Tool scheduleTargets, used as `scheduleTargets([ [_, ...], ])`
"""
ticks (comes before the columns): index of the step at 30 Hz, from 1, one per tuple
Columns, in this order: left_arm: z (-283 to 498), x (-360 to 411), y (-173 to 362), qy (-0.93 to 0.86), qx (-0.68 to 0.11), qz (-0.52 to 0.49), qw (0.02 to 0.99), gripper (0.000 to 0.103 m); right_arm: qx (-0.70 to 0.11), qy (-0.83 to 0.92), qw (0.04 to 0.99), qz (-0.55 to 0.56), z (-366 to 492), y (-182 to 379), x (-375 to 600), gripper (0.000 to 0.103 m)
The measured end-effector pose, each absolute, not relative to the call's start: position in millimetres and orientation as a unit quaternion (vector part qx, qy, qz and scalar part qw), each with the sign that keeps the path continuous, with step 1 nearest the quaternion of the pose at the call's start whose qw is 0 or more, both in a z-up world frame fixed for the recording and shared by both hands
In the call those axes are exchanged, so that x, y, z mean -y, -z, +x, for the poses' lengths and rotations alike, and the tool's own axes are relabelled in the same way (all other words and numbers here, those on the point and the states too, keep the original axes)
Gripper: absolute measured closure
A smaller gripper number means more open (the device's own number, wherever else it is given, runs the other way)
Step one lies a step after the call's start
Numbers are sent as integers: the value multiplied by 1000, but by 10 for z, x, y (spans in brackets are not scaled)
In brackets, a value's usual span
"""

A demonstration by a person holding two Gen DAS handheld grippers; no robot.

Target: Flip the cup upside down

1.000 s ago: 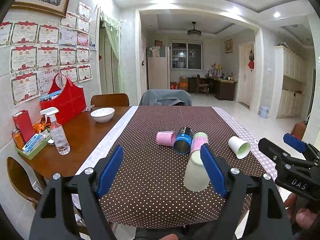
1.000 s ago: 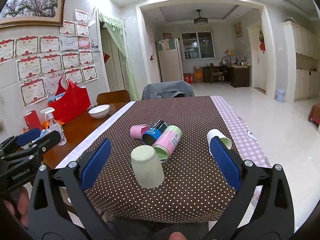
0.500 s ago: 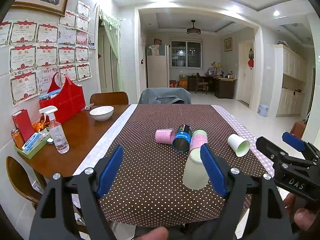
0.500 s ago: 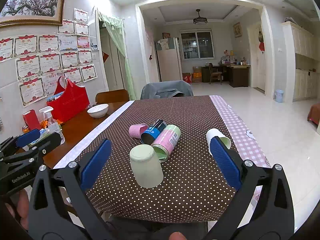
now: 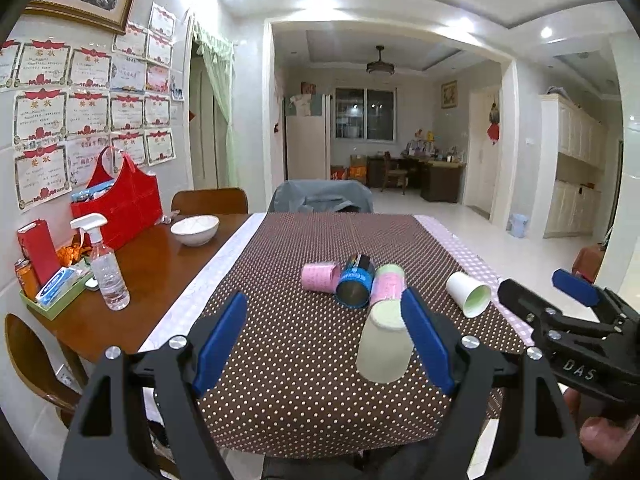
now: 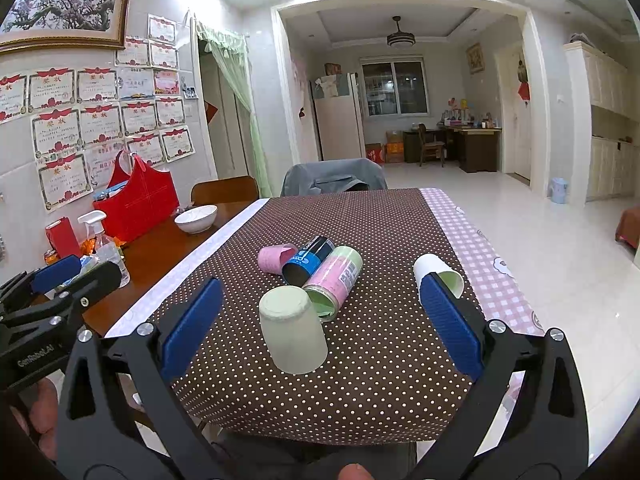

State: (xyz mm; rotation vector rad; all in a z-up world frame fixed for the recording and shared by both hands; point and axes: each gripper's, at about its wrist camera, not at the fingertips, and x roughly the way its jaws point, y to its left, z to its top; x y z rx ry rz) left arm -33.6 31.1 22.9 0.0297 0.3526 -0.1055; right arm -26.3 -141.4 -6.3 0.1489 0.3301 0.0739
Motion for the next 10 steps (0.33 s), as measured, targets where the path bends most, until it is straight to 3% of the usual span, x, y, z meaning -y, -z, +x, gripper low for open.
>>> scheduleTargets([
  [10, -304, -300, -231, 23, -182, 23, 983, 25, -163, -46, 982, 78, -265, 83, 1401, 6],
])
